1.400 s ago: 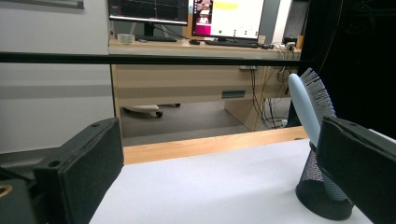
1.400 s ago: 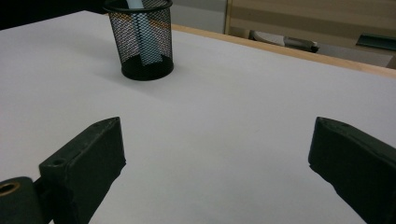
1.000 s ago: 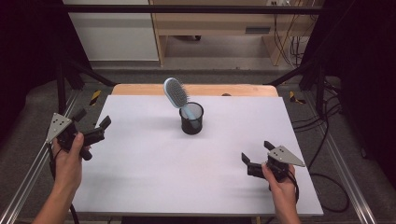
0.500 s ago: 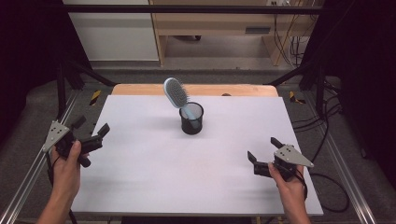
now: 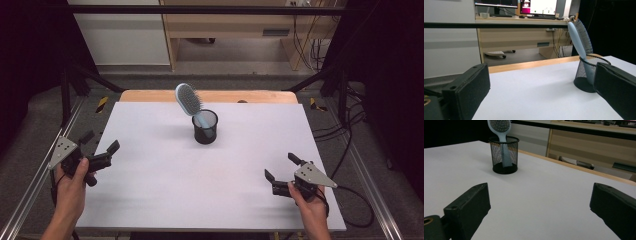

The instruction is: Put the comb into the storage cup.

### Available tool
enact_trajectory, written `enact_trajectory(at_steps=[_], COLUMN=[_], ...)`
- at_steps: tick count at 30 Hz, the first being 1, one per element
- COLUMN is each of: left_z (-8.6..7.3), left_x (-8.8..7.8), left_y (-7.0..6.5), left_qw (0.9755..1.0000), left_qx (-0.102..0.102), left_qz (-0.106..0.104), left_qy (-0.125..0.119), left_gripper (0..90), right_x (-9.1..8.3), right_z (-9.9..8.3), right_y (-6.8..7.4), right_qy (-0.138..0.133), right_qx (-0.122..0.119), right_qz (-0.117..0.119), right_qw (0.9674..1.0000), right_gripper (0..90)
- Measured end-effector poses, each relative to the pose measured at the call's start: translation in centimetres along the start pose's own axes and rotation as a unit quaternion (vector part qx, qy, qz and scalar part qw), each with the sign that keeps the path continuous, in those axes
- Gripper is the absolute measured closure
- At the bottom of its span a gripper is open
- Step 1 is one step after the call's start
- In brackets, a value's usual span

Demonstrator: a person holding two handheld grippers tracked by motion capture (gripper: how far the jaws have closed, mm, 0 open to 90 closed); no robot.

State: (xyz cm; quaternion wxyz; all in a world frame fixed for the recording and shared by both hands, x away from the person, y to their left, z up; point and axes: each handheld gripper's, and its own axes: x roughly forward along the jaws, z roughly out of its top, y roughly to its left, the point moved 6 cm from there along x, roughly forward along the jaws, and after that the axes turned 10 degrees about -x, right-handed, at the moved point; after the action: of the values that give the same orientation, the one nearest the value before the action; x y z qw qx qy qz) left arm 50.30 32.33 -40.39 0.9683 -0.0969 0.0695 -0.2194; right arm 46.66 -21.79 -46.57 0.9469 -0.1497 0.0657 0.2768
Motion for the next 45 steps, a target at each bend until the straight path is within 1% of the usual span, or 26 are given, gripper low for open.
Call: enact_trajectory(at_steps=[4, 8, 11, 12, 13, 16, 18, 24, 30, 32, 34, 36, 41, 45], left_z=[-0.7, -1.2, -1.6, -1.7, -1.8, -1.9, -2.1, -2.7, -2.7, -2.8, -2.8, -2.8, -2.9, -3.2], left_x=[-0.2, -0.4, -0.7, -0.8, -0.8, -1.1, -1.2, -1.6, -1.8, -1.8, -1.9, -2.0, -2.2, -2.4], left_y=[-0.5, -0.9, -1.2, -1.3, -1.4, -1.7, -2.1, -2.6, -3.0, -3.1, -3.2, -3.3, -3.5, -3.9], left_qw=[0.9999, 0.9999, 0.9999, 0.9998, 0.9998, 0.9997, 0.9996, 0.9993, 0.9991, 0.999, 0.9989, 0.9989, 0.9985, 0.9975], left_qx=[0.008, 0.002, 0.008, 0.011, 0.009, 0.013, 0.015, 0.015, 0.019, 0.019, 0.025, 0.024, 0.031, 0.043], left_qz=[-0.004, -0.006, -0.011, -0.009, -0.013, -0.015, -0.02, -0.023, -0.028, -0.031, -0.031, -0.034, -0.039, -0.049], left_qy=[0.009, 0.009, 0.01, 0.011, 0.012, 0.013, 0.015, 0.024, 0.026, 0.026, 0.026, 0.024, 0.021, 0.027], left_gripper=[0.9, 0.9, 0.9, 0.9, 0.9, 0.9, 0.9, 0.9, 0.9, 0.9, 0.9, 1.0, 1.1, 1.1], right_x=[0.1, 0.3, 0.3, 0.3, 0.4, 0.4, 0.4, 0.3, 0.2, 0.2, 0.2, 0.2, 0.3, 0.5], right_z=[-0.1, -0.2, -0.3, -0.4, -0.4, -0.5, -0.5, -0.7, -0.6, -0.6, -0.7, -0.6, -0.7, -0.7], right_y=[0.4, 0.4, 0.3, 0.3, 0.3, 0.4, 0.5, 0.4, 0.4, 0.4, 0.5, 0.6, 0.7, 0.8], right_qy=[0.005, 0.008, 0.009, 0.01, 0.01, 0.014, 0.014, 0.018, 0.017, 0.017, 0.018, 0.017, 0.016, 0.015], right_qx=[-0.012, -0.012, -0.01, -0.01, -0.01, -0.009, -0.012, -0.01, -0.008, -0.007, -0.006, -0.005, -0.001, -0.001], right_qz=[0.006, 0.008, 0.009, 0.009, 0.01, 0.012, 0.013, 0.011, 0.011, 0.012, 0.014, 0.016, 0.023, 0.029], right_qw=[0.9999, 0.9999, 0.9999, 0.9999, 0.9999, 0.9998, 0.9997, 0.9997, 0.9998, 0.9997, 0.9997, 0.9997, 0.9996, 0.9995], right_gripper=[3.2, 3.3, 3.2, 3.2, 3.2, 3.3, 3.3, 3.2, 3.2, 3.3, 3.2, 3.3, 3.3, 3.2])
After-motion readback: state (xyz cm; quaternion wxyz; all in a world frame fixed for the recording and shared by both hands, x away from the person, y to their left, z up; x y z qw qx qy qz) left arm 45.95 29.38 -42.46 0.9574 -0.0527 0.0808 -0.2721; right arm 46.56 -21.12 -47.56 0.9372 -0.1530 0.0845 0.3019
